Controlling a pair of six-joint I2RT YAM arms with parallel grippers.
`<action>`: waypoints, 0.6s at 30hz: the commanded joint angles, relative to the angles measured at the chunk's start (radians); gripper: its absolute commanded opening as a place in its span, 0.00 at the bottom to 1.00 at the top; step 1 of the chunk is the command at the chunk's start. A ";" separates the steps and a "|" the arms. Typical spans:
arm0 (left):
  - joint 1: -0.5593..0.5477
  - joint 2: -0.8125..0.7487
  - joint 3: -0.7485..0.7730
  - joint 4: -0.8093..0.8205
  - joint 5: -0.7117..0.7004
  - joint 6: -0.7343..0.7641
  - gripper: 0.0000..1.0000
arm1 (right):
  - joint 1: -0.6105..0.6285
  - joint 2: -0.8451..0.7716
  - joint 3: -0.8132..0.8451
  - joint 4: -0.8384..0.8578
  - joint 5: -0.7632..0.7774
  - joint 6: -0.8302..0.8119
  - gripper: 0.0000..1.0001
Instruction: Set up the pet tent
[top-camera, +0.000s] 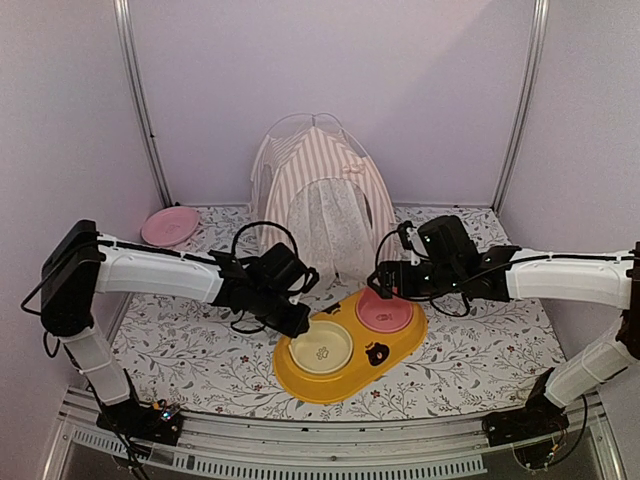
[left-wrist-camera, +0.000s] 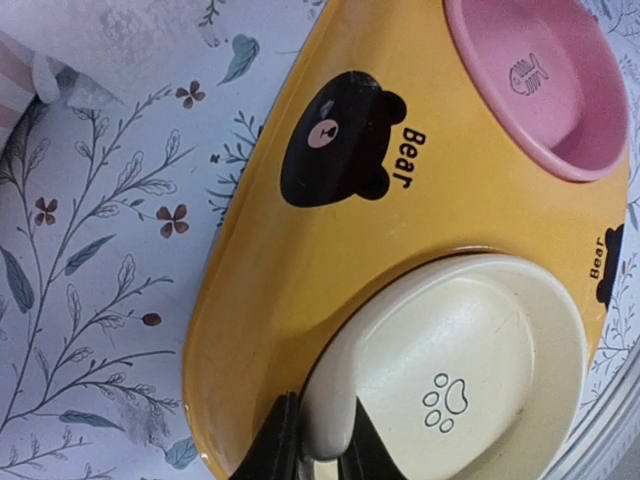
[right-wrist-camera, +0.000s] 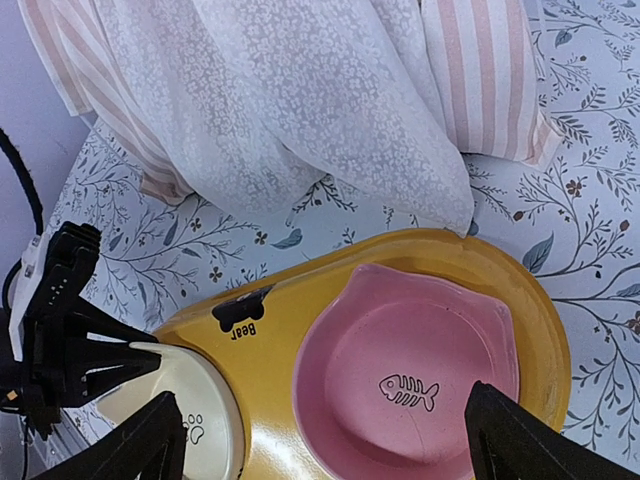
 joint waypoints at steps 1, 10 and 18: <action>-0.012 0.059 0.073 0.002 -0.028 0.034 0.15 | -0.005 0.022 -0.017 -0.008 0.023 0.001 0.99; -0.006 0.124 0.137 0.060 -0.025 0.076 0.26 | -0.027 0.049 -0.035 -0.015 0.029 0.015 0.99; -0.002 0.173 0.252 0.076 -0.024 0.089 0.36 | -0.046 0.007 -0.044 -0.031 0.034 0.016 0.99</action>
